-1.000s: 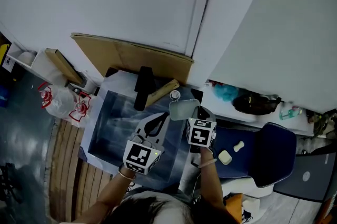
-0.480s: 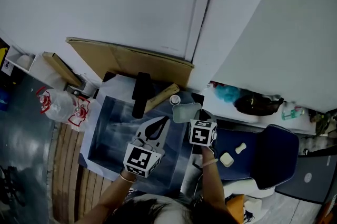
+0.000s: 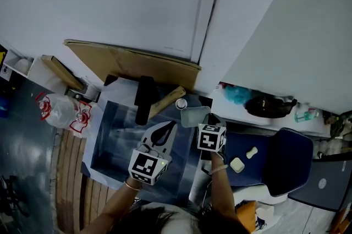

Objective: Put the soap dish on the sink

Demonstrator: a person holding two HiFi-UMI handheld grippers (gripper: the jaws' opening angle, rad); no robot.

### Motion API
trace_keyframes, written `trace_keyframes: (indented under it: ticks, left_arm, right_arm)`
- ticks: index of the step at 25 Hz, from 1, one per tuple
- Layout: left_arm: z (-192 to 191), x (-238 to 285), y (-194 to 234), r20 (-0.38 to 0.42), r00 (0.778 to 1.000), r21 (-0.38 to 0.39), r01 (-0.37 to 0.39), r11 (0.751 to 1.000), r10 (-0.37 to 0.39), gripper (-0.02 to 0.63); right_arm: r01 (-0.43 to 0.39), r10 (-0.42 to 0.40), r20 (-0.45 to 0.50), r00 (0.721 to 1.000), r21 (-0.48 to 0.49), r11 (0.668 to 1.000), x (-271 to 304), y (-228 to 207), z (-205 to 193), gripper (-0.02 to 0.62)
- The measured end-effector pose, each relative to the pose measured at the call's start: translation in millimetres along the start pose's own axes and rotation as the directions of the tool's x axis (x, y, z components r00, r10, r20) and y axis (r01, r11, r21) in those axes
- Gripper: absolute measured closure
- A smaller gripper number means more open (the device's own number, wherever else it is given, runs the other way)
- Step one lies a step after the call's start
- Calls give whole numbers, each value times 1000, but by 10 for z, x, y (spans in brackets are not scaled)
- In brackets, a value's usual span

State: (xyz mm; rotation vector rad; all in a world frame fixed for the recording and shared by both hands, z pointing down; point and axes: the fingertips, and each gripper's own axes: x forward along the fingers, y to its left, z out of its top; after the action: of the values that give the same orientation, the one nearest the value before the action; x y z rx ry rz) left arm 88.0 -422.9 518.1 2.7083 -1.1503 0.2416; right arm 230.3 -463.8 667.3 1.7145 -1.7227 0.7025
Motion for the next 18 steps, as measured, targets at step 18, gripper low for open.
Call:
trace_keyframes:
  ticks: [18]
  left_arm:
    - [49, -108, -45, 16, 1000, 7, -5, 1000, 5, 595]
  right_arm:
    - [-12, 12, 43, 999, 7, 1000, -110, 29, 63, 492]
